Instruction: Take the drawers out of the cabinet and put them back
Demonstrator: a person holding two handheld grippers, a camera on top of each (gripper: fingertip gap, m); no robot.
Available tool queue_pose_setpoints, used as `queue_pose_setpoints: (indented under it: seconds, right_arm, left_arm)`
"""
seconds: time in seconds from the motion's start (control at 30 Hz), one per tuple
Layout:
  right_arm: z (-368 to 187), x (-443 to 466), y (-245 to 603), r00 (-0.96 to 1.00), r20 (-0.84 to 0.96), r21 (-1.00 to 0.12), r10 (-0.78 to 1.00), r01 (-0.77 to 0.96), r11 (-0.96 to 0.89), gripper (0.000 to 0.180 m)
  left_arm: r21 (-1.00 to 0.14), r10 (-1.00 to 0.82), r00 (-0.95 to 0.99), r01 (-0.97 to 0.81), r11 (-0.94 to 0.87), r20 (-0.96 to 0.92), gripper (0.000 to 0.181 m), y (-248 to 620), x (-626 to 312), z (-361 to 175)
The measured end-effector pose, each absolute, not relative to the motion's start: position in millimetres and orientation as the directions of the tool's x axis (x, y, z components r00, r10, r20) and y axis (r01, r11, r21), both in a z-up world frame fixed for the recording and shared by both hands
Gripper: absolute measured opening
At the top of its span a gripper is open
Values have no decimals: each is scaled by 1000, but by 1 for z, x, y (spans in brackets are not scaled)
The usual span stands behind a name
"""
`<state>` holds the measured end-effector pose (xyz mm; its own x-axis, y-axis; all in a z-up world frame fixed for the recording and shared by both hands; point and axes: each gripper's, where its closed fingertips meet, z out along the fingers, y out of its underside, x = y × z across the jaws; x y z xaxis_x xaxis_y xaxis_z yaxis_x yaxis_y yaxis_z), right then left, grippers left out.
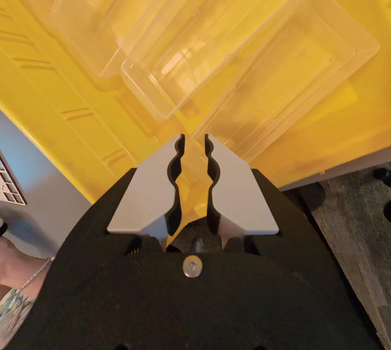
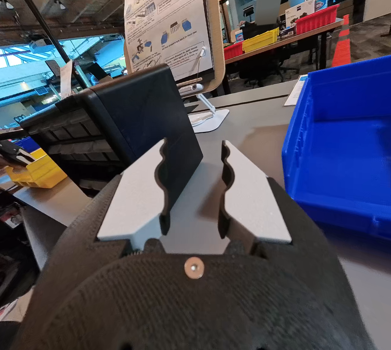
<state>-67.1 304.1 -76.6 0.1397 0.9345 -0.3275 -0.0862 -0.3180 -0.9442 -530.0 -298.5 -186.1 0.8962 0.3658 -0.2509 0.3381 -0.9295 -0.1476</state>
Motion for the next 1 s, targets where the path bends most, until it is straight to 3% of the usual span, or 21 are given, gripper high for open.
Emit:
queue_pose_setpoints:
  seconds: [0.3,0.33,0.47,0.6,0.8,1.0]
  right_arm:
    - [-77,-67,301,113,-360,-932,926,-89,-351,50]
    - [-77,-67,300,113,-360,-932,926,-90,-352,50]
    - [-76,-65,298,111,-366,-929,924,-94,-357,50]
    - [-75,-63,296,93,-372,-927,924,-96,-363,51]
    - [-61,-55,294,71,-371,-922,926,-149,-358,54]
    - [-43,-69,241,32,-137,-987,990,-85,-133,58]
  left_arm:
    - [-43,170,955,164,-985,-245,20,-279,-531,-211]
    - [-20,146,960,146,-989,-237,10,-278,-530,-215]
    - [-11,129,958,131,-991,-255,3,-277,-533,-199]
    - [-100,179,940,156,-983,-291,1,-277,-528,-149]
    - [-404,339,881,192,-894,-330,0,-248,-492,-49]
    - [-661,393,889,150,-735,-235,0,-171,-380,-12]
